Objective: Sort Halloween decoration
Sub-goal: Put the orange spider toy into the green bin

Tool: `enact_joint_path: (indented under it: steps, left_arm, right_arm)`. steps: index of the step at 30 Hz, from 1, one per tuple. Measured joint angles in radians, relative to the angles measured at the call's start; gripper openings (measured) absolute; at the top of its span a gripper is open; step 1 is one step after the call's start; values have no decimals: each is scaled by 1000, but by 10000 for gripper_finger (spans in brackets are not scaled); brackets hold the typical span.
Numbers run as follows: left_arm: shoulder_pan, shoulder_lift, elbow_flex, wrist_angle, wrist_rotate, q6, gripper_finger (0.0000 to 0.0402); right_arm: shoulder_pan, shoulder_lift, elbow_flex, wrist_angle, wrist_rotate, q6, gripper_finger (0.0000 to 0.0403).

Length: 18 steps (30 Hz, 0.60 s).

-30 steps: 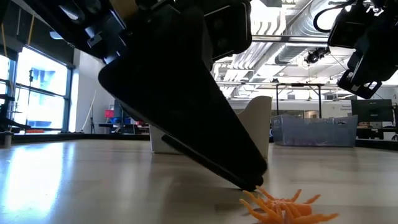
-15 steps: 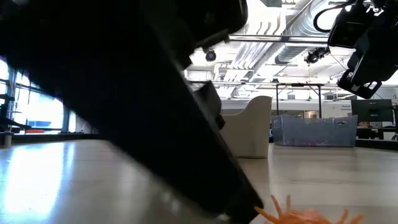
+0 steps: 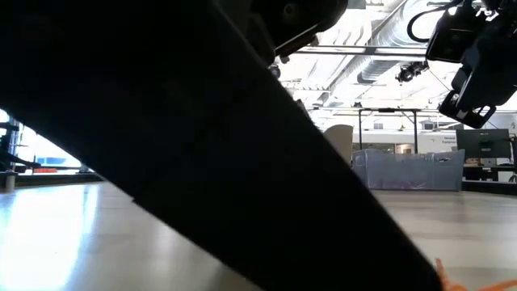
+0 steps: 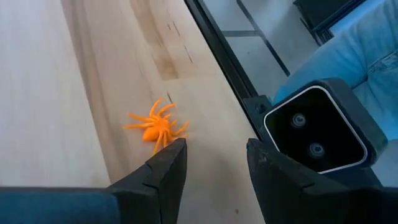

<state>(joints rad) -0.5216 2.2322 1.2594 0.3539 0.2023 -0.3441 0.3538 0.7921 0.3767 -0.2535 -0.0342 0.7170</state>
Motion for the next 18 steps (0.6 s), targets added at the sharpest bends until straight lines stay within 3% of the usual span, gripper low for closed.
enact_joint_path:
  steps: [8,18]
  left_arm:
    - [10,1,0,-4,0,-1,158]
    - [-7,1,1,-16,-91,-21,158]
  right_arm:
    - [0,0,0,-2,0,0,0]
    - [0,0,0,-2,0,0,0]
